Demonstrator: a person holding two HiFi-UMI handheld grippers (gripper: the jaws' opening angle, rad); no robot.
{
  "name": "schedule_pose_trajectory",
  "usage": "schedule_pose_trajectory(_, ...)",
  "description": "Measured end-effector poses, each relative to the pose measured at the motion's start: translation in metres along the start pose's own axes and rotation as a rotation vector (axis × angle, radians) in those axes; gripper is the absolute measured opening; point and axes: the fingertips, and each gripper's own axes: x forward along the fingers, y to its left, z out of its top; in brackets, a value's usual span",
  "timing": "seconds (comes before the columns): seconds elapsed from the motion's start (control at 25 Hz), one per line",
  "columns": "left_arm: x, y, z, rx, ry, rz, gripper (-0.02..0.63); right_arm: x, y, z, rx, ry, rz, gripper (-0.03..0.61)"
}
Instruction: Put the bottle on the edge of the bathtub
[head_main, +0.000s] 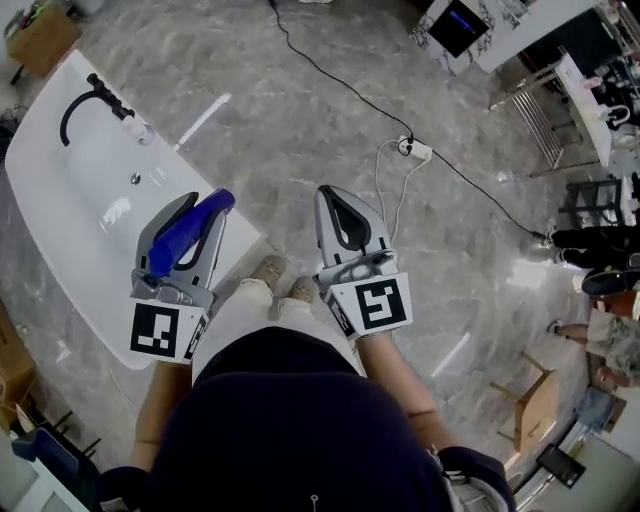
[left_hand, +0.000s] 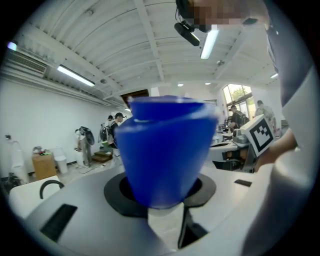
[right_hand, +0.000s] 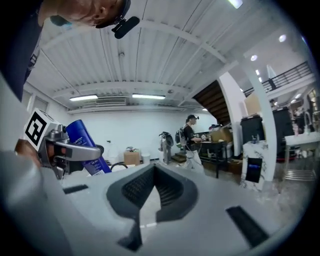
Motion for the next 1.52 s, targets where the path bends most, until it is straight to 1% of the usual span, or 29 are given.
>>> schedule_pose_trajectory(0.12, -0.032, 0.033, -0.003, -0.019, 0.013, 0.154, 0.144, 0.032, 0.031, 0.009, -0.019, -0.001, 0.135, 0.002)
schedule_pose_trajectory(0.28, -0.073, 0.066, -0.015, -0.053, 0.026, 0.293, 0.144, 0.06, 0.073, 0.011, -0.042, 0.005, 0.252, 0.002)
schedule_pose_trajectory(0.48, -0.121, 0.095, -0.045, -0.117, 0.059, 0.43, 0.144, 0.084, 0.127, -0.004, -0.073, 0.045, 0.381, 0.002)
schedule_pose_trajectory(0.64, -0.141, 0.106, -0.061, -0.154, 0.076, 0.485, 0.144, 0.094, 0.151, -0.011, -0.089, 0.08, 0.439, 0.002)
schedule_pose_trajectory(0.84, -0.148, 0.116, -0.073, -0.172, 0.081, 0.496, 0.144, 0.102, 0.165, -0.018, -0.107, 0.105, 0.458, 0.002)
schedule_pose_trajectory(0.92, -0.148, 0.116, -0.075, -0.166, 0.084, 0.488, 0.144, 0.101, 0.167, -0.021, -0.109, 0.122, 0.454, 0.002)
schedule_pose_trajectory(1.04, -0.147, 0.117, -0.078, -0.162, 0.086, 0.467, 0.144, 0.099, 0.173, -0.025, -0.117, 0.117, 0.456, 0.002)
schedule_pose_trajectory(1.12, -0.14, 0.116, -0.083, -0.161, 0.094, 0.441, 0.144, 0.1, 0.174, -0.028, -0.118, 0.128, 0.453, 0.002)
schedule_pose_trajectory(1.28, -0.115, 0.108, -0.097, -0.142, 0.126, 0.363, 0.144, 0.105, 0.167, -0.035, -0.124, 0.134, 0.436, 0.002)
schedule_pose_trajectory(1.52, -0.079, 0.094, -0.129, -0.143, 0.153, 0.251, 0.144, 0.107, 0.155, -0.047, -0.125, 0.149, 0.398, 0.002)
